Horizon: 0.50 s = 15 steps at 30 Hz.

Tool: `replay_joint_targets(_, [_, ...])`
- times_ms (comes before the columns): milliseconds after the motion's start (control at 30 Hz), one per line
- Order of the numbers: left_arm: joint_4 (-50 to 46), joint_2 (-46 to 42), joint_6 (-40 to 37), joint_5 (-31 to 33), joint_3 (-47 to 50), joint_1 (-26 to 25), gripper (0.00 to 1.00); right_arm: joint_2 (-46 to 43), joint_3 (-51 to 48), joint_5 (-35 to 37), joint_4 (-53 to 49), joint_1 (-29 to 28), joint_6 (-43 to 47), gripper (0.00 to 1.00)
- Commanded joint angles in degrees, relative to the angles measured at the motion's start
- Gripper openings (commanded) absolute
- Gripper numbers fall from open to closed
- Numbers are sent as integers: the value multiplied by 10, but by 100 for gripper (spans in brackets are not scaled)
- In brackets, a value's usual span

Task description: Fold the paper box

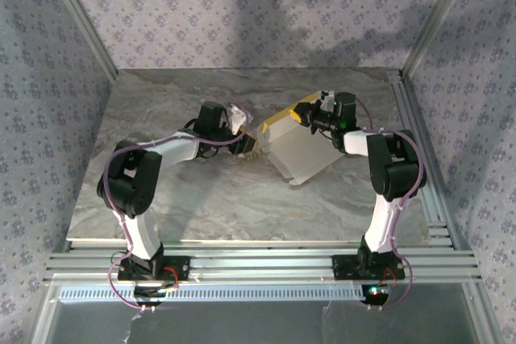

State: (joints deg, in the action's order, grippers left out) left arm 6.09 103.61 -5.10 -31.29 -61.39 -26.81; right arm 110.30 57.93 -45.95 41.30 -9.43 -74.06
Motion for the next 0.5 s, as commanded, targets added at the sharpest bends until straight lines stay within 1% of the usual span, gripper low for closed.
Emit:
replay_joint_targets(0, [1, 10, -28, -11, -18, -11, 44, 3, -2, -11, -31, 3, 18, 0])
replay_joint_targets(267, [-7, 32, -29, 4, -43, -32, 46, 3, -4, -12, -28, 2, 17, 0])
replay_joint_targets(467, [-13, 45, -30, 24, -62, -50, 46, 2, -3, -13, -27, 2, 16, 0])
